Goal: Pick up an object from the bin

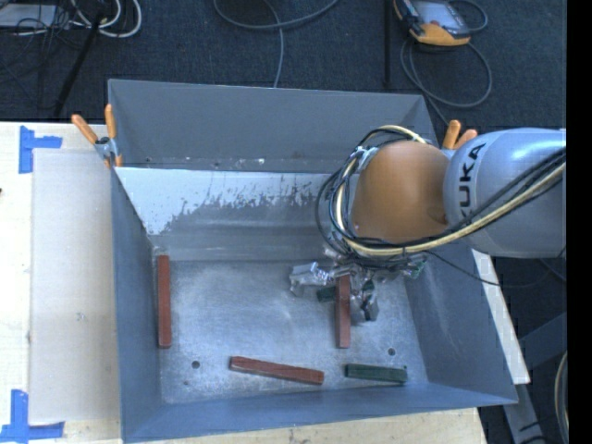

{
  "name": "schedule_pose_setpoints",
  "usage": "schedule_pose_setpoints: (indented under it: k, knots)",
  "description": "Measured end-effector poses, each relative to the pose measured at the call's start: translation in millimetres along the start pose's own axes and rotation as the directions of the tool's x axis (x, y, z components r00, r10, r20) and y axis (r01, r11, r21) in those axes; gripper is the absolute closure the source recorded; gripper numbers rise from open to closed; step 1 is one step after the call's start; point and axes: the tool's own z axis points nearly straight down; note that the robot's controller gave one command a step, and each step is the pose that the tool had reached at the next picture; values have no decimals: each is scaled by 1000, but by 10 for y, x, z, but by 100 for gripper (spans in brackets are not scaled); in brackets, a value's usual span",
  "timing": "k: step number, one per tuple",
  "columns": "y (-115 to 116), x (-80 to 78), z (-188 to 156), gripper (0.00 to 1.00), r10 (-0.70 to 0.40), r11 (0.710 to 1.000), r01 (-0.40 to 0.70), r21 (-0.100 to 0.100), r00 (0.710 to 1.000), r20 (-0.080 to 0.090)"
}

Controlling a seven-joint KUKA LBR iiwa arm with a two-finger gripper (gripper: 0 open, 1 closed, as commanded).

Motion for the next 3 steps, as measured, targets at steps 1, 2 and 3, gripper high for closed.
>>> schedule_pose_setpoints:
  k: [1,2,3]
  knots:
    - [-5,2,-17,100,4,1000,-4,1,1000,1]
    - [-5,1,-16,0,5,1000,-5,1,1000,2]
    - [-5,1,-16,100,7,1000,-7,1,1000,2]
